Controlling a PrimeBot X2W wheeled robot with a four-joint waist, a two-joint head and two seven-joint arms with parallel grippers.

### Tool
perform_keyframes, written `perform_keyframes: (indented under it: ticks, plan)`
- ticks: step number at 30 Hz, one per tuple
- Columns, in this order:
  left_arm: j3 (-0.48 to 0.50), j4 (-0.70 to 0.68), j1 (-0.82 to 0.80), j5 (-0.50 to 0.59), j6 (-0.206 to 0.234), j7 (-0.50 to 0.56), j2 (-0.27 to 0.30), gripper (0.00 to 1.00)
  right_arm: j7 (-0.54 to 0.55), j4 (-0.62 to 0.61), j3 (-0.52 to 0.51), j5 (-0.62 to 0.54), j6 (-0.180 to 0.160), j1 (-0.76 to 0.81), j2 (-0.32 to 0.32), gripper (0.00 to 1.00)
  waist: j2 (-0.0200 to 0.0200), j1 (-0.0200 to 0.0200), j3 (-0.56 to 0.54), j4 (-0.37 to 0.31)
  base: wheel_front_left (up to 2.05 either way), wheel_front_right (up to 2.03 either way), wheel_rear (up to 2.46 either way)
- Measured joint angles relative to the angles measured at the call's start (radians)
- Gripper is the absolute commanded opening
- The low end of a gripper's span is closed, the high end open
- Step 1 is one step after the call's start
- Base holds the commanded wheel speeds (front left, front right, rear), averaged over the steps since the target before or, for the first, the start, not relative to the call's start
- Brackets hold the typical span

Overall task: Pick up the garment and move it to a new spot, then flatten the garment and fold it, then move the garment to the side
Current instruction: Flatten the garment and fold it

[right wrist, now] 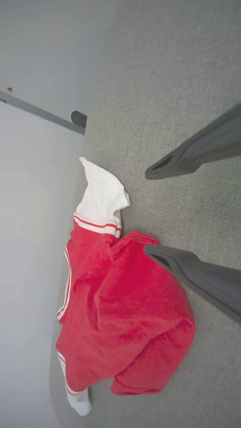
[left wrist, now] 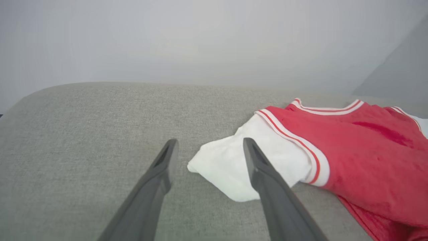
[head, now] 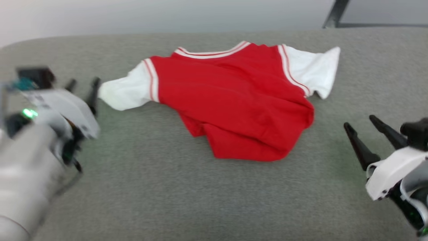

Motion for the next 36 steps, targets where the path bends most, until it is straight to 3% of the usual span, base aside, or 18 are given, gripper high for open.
perform_keyframes:
  ticks: [6, 11, 16, 26, 36]
  plan:
    - [0.038, -0.180, 0.160, 0.068, 0.098, -0.084, -0.059, 1.00, 0.169, 0.066, 0.106, 0.060, 0.000, -0.115, -0.149, 1.00, 0.0000, 0.0000, -0.021, 0.079, 0.00, 0.00, 0.00]
    - [0.223, -0.510, 0.324, 0.302, 0.250, -0.088, -0.065, 1.00, 0.302, 0.144, 0.178, 0.131, 0.000, -0.265, -0.267, 1.00, 0.0000, 0.0000, -0.023, 0.159, 0.00, 0.00, 0.00]
    - [0.316, -0.747, 0.519, 0.477, 0.325, -0.088, -0.096, 1.00, 0.352, 0.270, 0.225, 0.168, 0.000, -0.435, -0.355, 1.00, 0.0000, 0.0000, -0.009, 0.243, 0.00, 0.00, 0.00]
    - [0.365, -0.909, 0.572, 0.616, 0.336, -0.088, -0.147, 1.00, 0.421, 0.506, 0.403, 0.215, 0.000, -0.671, -0.501, 1.00, 0.0000, 0.0000, 0.081, 0.389, 0.00, 0.00, 0.00]
    - [0.380, -0.984, 0.572, 0.671, 0.324, -0.088, -0.195, 1.00, 0.430, 0.591, 0.563, 0.253, 0.000, -0.788, -0.589, 1.00, 0.0000, 0.0000, 0.206, 0.493, 0.00, 0.00, 0.00]
